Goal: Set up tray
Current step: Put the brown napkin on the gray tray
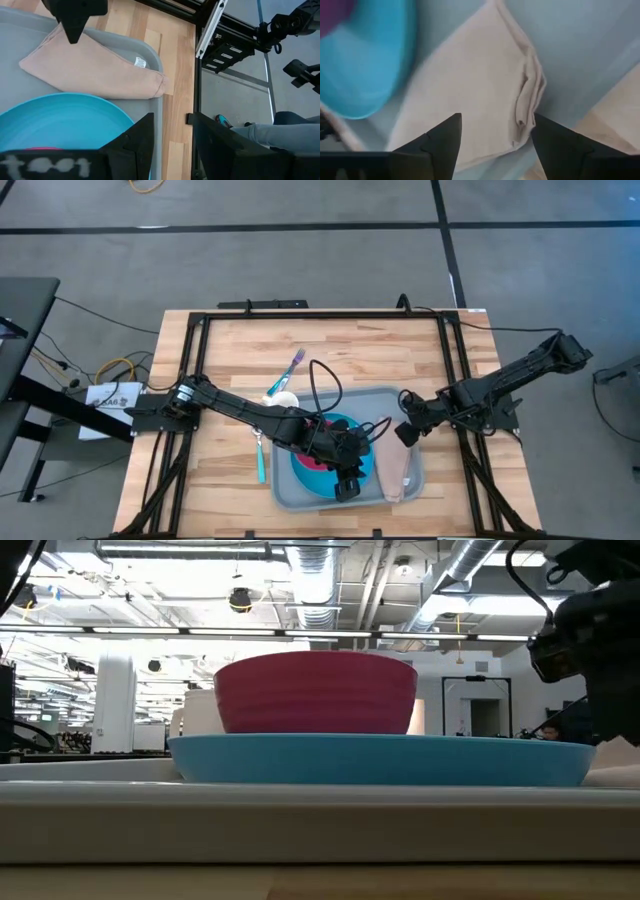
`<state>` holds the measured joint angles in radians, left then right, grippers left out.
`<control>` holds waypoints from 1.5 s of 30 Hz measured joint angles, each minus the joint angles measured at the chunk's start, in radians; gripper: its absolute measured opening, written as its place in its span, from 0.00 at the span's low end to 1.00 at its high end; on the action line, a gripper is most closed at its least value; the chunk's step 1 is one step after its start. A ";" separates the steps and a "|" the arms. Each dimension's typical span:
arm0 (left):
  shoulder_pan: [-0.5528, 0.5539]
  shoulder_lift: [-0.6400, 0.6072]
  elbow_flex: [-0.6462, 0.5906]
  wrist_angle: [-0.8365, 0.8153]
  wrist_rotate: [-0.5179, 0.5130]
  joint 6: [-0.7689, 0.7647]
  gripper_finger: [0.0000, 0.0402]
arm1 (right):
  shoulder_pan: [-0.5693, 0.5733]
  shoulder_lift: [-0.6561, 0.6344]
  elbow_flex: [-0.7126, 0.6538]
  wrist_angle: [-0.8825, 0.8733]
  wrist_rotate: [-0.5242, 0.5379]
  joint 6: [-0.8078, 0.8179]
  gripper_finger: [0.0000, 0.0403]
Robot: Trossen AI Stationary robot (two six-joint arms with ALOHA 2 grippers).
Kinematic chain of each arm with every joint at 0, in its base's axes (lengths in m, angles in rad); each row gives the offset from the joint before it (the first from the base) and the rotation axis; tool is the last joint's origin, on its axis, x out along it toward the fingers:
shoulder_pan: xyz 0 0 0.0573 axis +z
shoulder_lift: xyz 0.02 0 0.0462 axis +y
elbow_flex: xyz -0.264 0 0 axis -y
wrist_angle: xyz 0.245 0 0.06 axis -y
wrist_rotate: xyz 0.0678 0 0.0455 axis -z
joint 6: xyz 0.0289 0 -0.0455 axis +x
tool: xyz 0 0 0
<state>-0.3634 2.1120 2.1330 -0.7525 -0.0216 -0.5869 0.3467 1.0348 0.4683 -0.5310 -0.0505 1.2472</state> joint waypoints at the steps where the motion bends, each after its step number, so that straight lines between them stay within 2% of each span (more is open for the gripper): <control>1: 0.000 0.000 0.000 0.000 0.000 0.000 0.31 | 0.000 0.010 0.000 -0.005 0.000 0.000 0.56; 9: 0.000 0.000 0.000 0.000 -0.002 0.002 0.31 | 0.032 0.153 0.004 0.025 0.000 -0.003 0.52; 14: 0.000 0.000 0.000 0.000 -0.002 0.004 0.31 | 0.033 0.207 0.002 0.048 -0.005 0.001 0.45; 17: 0.000 0.000 0.000 0.000 -0.002 0.005 0.31 | 0.033 0.223 0.003 0.052 -0.005 0.001 0.36; 24: 0.000 0.000 0.000 0.000 -0.002 0.006 0.31 | 0.032 0.213 0.000 0.055 -0.031 0.000 0.04; 27: 0.000 0.000 0.000 -0.001 -0.002 0.006 0.31 | 0.033 0.186 0.014 0.044 -0.038 -0.005 0.04; 31: 0.000 0.000 0.000 -0.001 -0.002 0.005 0.31 | 0.047 0.128 0.088 0.038 -0.035 -0.088 0.02; 37: 0.000 0.000 0.000 -0.017 -0.002 0.002 0.31 | 0.077 0.085 0.247 -0.222 -0.030 -0.142 0.02; 39: 0.000 0.000 0.000 -0.022 -0.002 0.001 0.31 | 0.108 0.084 0.309 -0.290 -0.030 -0.170 0.01; 45: 0.000 0.000 0.000 -0.022 -0.002 0.000 0.31 | 0.234 0.083 0.486 -0.297 0.006 -0.310 0.02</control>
<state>-0.3634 2.1120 2.1330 -0.7745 -0.0238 -0.5865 0.5812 1.1179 0.9541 -0.8284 -0.0445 0.9370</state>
